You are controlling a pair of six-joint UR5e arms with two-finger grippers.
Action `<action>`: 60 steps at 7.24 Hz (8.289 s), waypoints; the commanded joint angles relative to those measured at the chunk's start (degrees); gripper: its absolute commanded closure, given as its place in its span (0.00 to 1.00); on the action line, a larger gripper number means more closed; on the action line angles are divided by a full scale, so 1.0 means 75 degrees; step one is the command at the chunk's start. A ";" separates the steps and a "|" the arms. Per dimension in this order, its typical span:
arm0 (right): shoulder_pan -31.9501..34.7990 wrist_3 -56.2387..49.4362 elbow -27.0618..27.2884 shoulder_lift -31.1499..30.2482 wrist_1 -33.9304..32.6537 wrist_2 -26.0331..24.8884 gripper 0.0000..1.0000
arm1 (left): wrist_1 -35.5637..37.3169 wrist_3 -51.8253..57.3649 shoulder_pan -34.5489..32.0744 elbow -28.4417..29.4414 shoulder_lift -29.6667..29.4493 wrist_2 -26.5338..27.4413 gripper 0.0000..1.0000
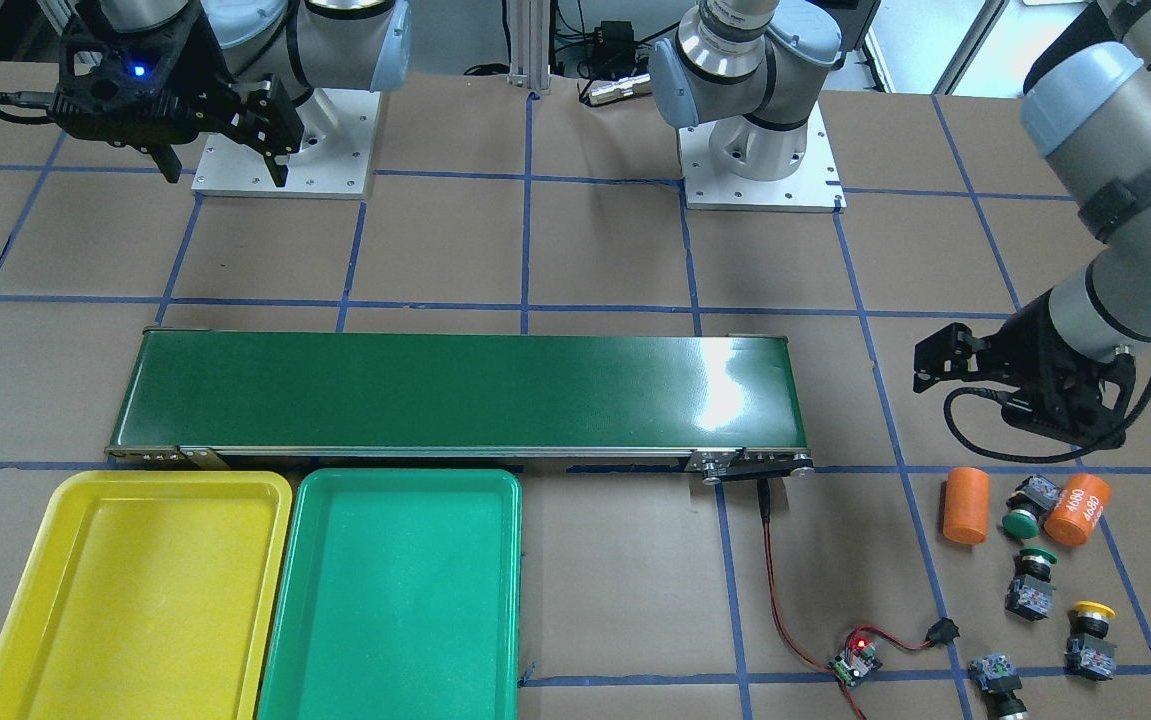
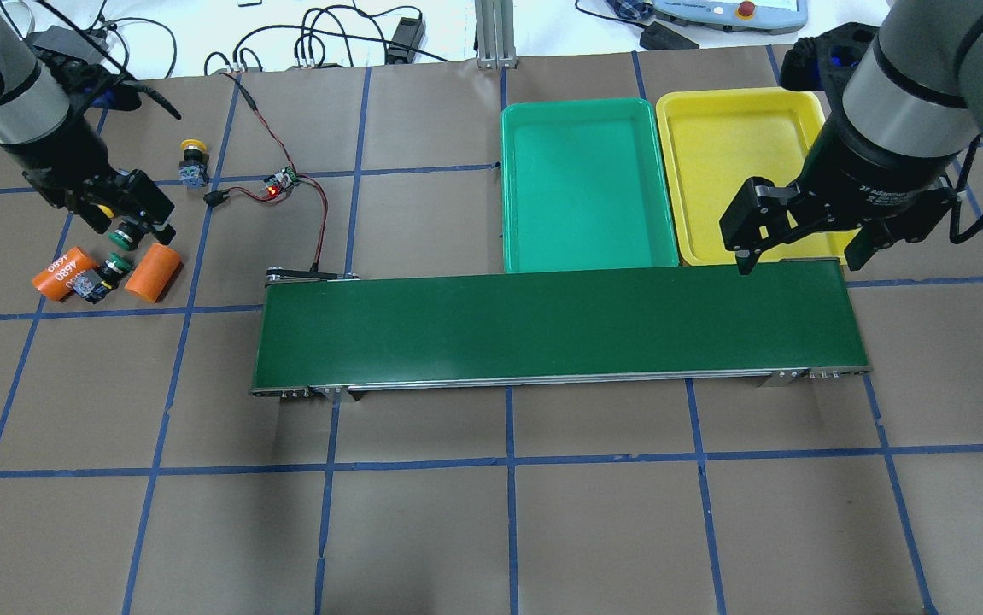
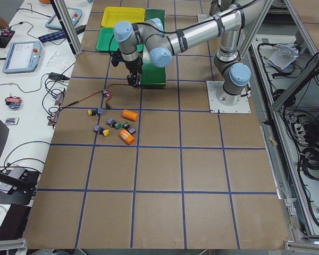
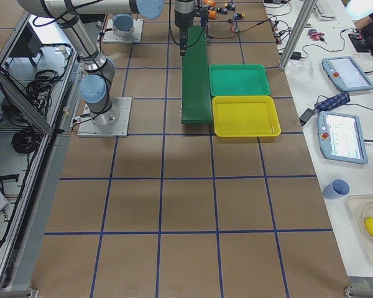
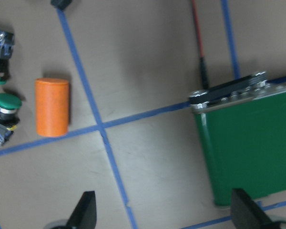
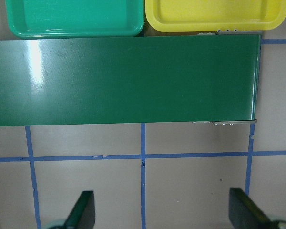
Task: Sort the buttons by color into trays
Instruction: 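Reach the left gripper to the pile and grasp an orange cylinder, then carry the orange cylinder onto the belt start and release it, then return the left gripper to the pile and grasp a yellow-cap button, then carry the yellow-cap button onto the belt start with the left gripper, then release the yellow-cap button and move the left gripper back to the pile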
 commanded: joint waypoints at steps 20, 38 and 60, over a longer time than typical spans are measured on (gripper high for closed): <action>0.0000 -0.0003 0.0012 -0.0003 0.0000 -0.0022 0.00 | 0.2045 0.5052 -0.2851 -0.2573 0.0660 -0.0437 1.00; 0.0000 -0.0085 0.0023 0.0008 0.0011 -0.0033 0.00 | 0.1048 -0.1358 -0.0226 0.4186 -0.4634 -0.0437 0.00; 0.0000 -0.0096 0.0023 0.0020 0.0011 -0.0045 0.00 | 0.0966 -0.5015 -0.2488 -0.2116 0.0377 -0.0695 0.00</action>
